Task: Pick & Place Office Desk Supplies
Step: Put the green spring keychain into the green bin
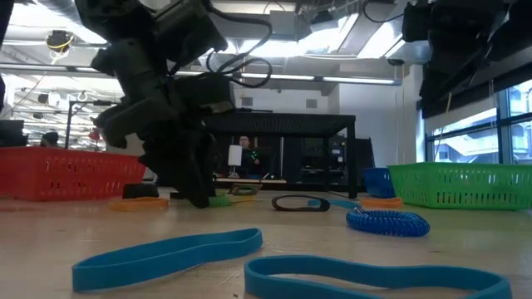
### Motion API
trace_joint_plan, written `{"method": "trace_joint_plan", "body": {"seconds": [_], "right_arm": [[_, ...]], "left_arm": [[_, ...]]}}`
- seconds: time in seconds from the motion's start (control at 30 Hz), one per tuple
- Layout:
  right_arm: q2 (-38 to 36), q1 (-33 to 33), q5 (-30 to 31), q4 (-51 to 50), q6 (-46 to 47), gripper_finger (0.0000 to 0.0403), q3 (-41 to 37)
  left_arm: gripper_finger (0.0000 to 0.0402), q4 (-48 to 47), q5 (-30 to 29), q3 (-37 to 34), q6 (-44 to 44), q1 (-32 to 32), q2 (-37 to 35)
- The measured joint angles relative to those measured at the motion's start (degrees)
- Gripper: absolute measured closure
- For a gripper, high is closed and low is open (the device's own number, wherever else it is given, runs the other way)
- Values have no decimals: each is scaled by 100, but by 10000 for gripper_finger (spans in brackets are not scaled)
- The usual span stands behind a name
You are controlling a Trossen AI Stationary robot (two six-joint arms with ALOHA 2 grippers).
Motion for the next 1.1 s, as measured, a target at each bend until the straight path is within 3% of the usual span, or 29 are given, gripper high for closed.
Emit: {"method": "trace_joint_plan", "body": {"seconds": [0.33,0.57,0.7,0.83,0.93,1.1], "right_arm": [[0,0,4,24,406,191,0],[0,0,17,305,131,191,0],[0,0,11,983,-325,191,0],[22,0,-92,1722,-586,191,1],[22,-2,-286,2146,-716,191,2],[22,-146,-195,2716,-304,184,2]], "left_arm": [[387,382,-11,-24,-286,4,92],[394,1079,-191,189,-573,0,108],[395,1662,-652,679,-265,11,-37],[395,1818,-996,1242,390,14,-16],[395,1866,-1565,1654,1123,16,-42],[395,1831,-2290,2176,2475,24,-40]]}}
